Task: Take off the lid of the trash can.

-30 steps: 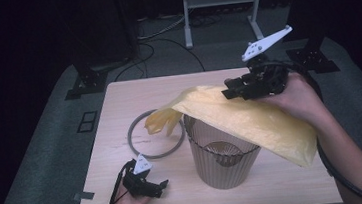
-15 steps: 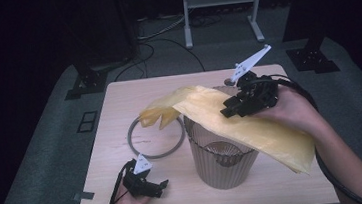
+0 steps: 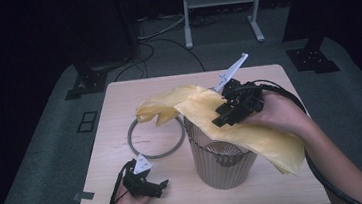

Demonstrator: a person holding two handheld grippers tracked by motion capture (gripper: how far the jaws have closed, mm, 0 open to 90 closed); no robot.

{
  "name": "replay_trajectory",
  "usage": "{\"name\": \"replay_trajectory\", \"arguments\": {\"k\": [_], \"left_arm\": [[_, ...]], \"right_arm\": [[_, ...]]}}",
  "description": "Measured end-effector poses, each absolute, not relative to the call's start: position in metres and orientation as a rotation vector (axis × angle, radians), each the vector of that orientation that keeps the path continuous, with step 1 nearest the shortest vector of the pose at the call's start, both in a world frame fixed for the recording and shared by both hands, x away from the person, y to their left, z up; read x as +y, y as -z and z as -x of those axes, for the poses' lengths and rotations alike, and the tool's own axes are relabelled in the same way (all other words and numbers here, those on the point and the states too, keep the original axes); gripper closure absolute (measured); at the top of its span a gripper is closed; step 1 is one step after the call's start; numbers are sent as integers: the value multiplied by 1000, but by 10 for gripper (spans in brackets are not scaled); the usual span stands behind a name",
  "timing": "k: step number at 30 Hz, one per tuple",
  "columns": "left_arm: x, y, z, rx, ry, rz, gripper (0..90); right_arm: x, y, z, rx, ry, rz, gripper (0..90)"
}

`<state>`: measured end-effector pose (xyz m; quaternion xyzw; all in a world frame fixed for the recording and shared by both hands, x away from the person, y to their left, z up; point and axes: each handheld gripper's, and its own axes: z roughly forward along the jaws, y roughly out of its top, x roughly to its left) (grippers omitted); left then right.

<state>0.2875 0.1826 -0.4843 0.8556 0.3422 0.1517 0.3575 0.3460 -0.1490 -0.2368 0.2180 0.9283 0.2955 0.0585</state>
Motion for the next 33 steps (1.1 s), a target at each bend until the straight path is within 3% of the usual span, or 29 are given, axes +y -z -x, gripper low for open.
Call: {"name": "replay_trajectory", "arguments": {"k": [9, 25, 29, 33], "left_arm": [[183, 484, -287, 882, -388, -2211, 0], [183, 484, -288, 879, -389, -2213, 0], [183, 484, -287, 881, -388, -2212, 0], [182, 483, -287, 886, -387, -2223, 0]], "right_arm": [[-203, 212, -337, 2678, -1054, -765, 545], [-286, 217, -312, 2557, -1184, -913, 499], [-292, 225, -308, 2580, -1190, -939, 549], [-294, 231, -307, 2604, -1170, -955, 725]]}}
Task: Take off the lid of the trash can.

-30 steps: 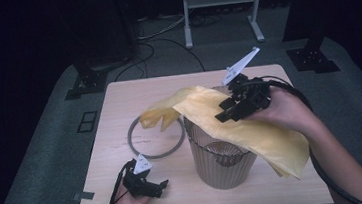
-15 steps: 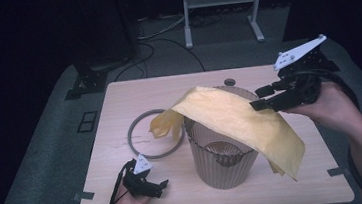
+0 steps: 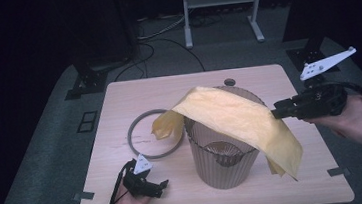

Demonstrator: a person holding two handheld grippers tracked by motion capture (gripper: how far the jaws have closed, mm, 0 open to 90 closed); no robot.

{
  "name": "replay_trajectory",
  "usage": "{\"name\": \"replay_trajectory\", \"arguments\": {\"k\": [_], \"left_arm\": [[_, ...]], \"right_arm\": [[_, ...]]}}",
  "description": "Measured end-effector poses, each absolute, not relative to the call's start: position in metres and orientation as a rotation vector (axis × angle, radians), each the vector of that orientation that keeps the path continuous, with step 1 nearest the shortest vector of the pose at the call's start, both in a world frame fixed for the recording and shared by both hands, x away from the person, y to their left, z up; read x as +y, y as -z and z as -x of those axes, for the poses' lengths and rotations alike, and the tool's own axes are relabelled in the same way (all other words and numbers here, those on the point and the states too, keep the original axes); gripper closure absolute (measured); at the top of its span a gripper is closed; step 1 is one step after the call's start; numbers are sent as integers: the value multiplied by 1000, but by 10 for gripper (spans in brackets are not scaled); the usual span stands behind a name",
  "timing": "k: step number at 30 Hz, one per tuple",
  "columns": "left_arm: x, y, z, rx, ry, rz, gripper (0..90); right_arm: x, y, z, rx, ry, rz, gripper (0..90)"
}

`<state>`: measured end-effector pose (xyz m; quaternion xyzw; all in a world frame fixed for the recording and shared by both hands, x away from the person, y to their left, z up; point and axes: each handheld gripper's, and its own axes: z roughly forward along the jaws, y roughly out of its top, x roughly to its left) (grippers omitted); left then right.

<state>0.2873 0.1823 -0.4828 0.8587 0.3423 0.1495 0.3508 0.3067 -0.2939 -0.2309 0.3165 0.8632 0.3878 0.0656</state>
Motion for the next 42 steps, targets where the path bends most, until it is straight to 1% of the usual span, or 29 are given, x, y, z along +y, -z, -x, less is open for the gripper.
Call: {"name": "replay_trajectory", "arguments": {"k": [3, 6, 10, 13, 16, 20, 25, 27, 30, 31, 32, 37, 39, 42], "left_arm": [[180, 479, -287, 870, -396, -2259, 12], [180, 478, -288, 871, -361, -2241, 2], [182, 473, -287, 832, -353, -2217, 2], [186, 463, -287, 792, -331, -2149, 0], [189, 445, -285, 725, -325, -2090, 0], [191, 420, -283, 643, -258, -1997, 0], [191, 391, -279, 534, -186, -1935, 0], [190, 379, -278, 496, -172, -1919, 0], [189, 360, -279, 449, -166, -1889, 0], [189, 360, -279, 449, -166, -1889, 0], [187, 347, -281, 423, -170, -1865, 0], [181, 315, -287, 349, -175, -1831, 0], [179, 306, -291, 328, -186, -1834, 0], [176, 296, -294, 313, -196, -1831, 0]], "right_arm": [[-295, 230, -305, 2597, -1176, -943, 826], [-295, 229, -304, 2584, -1175, -941, 896], [-296, 228, -303, 2586, -1183, -928, 900], [-296, 226, -303, 2572, -1205, -918, 900], [-294, 224, -303, 2569, -1216, -906, 900], [-288, 222, -305, 2582, -1206, -884, 900], [-288, 221, -305, 2570, -1227, -869, 900], [-291, 222, -305, 2565, -1245, -871, 861], [-294, 223, -306, 2565, -1270, -877, 769], [-295, 223, -305, 2567, -1277, -882, 748], [-296, 224, -306, 2569, -1281, -878, 721], [-303, 230, -304, 2580, -1322, -886, 669], [-305, 233, -303, 2585, -1336, -883, 657], [-308, 237, -303, 2601, -1356, -883, 611]]}}
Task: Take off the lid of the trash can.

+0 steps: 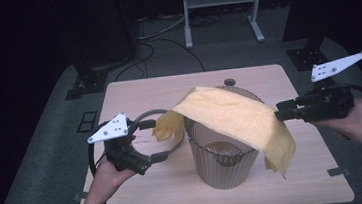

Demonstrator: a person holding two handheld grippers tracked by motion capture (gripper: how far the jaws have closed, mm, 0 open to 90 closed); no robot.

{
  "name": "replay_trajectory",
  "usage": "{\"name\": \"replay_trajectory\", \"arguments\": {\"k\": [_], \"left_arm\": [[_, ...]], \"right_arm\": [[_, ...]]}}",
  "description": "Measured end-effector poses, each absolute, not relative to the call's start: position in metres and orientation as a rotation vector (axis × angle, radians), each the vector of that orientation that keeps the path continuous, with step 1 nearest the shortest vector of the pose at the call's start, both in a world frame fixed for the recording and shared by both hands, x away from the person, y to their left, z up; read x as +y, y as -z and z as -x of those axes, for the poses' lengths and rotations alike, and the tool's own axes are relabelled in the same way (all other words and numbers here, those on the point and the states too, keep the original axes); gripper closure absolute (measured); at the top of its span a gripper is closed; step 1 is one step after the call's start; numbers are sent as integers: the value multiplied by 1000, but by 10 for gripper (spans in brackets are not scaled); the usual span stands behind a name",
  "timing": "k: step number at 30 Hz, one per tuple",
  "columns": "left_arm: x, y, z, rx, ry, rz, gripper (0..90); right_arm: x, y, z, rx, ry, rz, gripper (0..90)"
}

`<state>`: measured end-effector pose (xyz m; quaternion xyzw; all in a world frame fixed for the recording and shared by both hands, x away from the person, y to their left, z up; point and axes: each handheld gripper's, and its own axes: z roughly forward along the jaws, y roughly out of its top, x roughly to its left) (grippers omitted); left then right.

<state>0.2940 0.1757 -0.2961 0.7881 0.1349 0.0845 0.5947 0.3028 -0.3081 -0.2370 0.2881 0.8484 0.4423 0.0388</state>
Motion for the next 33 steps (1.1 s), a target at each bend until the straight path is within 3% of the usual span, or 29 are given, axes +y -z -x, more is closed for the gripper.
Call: {"name": "replay_trajectory", "arguments": {"k": [7, 15, 23, 33], "left_arm": [[173, 288, -296, 296, -205, -1832, 0], [175, 286, -296, 298, -213, -1835, 0], [170, 273, -295, 275, -220, -1829, 0], [150, 253, -301, 215, -231, -1829, 0]], "right_arm": [[-306, 248, -307, 2661, -1369, -857, 532], [-304, 248, -305, 2672, -1326, -828, 889], [-299, 229, -305, 2613, -1382, -789, 900], [-261, 214, -324, 2616, -1380, -715, 900]]}}
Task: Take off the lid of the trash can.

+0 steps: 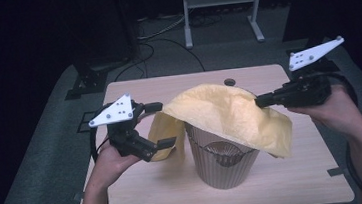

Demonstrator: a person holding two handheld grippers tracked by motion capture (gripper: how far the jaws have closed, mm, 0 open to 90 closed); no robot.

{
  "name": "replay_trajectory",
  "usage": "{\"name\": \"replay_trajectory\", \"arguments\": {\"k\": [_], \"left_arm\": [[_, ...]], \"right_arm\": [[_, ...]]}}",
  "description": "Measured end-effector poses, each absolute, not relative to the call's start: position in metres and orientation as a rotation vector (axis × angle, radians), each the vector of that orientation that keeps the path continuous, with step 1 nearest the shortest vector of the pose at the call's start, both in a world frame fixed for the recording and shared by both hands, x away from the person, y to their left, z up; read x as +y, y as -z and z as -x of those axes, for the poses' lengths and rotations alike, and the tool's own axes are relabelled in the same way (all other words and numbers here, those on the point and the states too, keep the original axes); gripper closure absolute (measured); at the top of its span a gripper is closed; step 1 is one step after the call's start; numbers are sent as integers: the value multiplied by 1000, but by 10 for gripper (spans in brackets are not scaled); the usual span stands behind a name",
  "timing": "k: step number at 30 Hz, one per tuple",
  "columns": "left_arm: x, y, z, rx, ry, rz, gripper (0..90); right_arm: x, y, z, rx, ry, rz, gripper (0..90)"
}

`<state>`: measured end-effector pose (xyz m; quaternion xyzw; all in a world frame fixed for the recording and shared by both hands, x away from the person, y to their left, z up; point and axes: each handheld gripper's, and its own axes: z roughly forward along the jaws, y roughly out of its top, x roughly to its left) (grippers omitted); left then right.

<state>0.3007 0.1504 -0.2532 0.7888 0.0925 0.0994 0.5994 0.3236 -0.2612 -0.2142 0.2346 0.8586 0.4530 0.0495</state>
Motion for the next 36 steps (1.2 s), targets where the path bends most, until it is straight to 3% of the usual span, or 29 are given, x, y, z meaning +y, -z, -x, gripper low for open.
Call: {"name": "replay_trajectory", "arguments": {"k": [15, 26, 36], "left_arm": [[129, 252, -308, 171, -200, -1834, 0], [123, 252, -309, 164, -194, -1837, 0], [120, 252, -310, 164, -191, -1847, 0]], "right_arm": [[-193, 234, -355, 2689, -1201, -665, 900], [-172, 244, -350, 2733, -965, -572, 897], [-191, 239, -343, 2727, -1004, -570, 700]]}}
